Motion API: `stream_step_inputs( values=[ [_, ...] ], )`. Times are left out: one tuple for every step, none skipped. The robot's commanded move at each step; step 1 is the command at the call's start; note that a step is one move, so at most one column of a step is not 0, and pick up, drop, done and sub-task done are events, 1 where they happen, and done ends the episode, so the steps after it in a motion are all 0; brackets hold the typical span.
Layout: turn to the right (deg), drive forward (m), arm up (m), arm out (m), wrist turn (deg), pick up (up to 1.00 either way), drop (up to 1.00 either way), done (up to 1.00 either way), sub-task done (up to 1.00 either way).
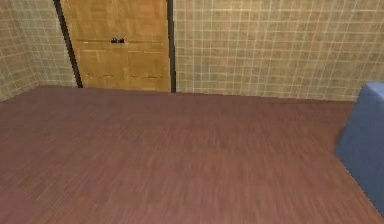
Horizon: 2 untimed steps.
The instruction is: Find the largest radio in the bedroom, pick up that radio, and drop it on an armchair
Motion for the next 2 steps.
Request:
stream_step_inputs(
  values=[
    [-9.0, 0.00, 0.00, 0.00, 0.0, 0.00, 0.00, 0.00, 0.00],
    [0.0, 0.30, 0.00, 0.00, 0.0, 0.00, 0.00, 0.00, 0.00]
  ],
)
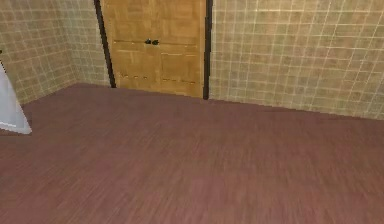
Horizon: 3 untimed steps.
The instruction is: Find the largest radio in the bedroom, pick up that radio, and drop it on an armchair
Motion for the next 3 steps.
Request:
stream_step_inputs(
  values=[
    [-36.0, 0.00, 0.00, 0.00, 0.0, 0.00, 0.00, 0.00, 0.00],
    [0.0, 1.00, 0.00, 0.00, 0.0, 0.00, 0.00, 0.00, 0.00],
    [-6.0, 0.00, 0.00, 0.00, 0.0, 0.00, 0.00, 0.00, 0.00]
  ],
)
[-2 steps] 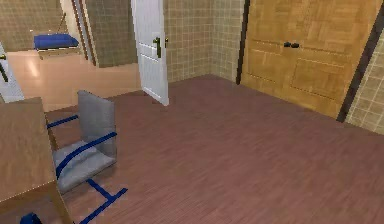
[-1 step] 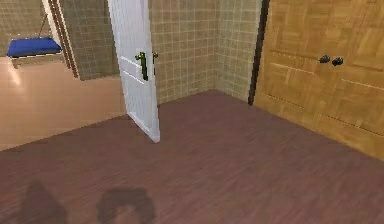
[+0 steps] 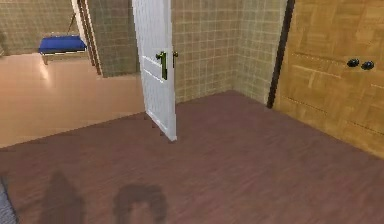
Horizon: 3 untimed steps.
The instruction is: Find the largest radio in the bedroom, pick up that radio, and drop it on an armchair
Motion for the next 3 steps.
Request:
stream_step_inputs(
  values=[
    [0.0, 0.45, 0.00, 0.00, 0.0, 0.00, 0.00, 0.00, 0.00],
    [-39.0, 0.00, 0.00, 0.00, 0.0, 0.00, 0.00, 0.00, 0.00],
    [0.0, 0.95, 0.00, 0.00, 0.0, 0.00, 0.00, 0.00, 0.00]
  ],
)
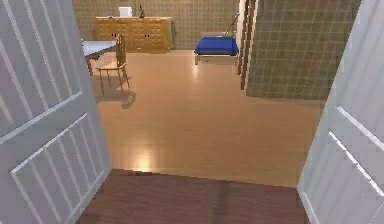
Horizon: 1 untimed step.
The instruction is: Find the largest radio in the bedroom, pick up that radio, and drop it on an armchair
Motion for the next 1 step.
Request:
stream_step_inputs(
  values=[
    [-9.0, 0.00, 0.00, 0.00, 0.0, 0.00, 0.00, 0.00, 0.00]
  ],
)
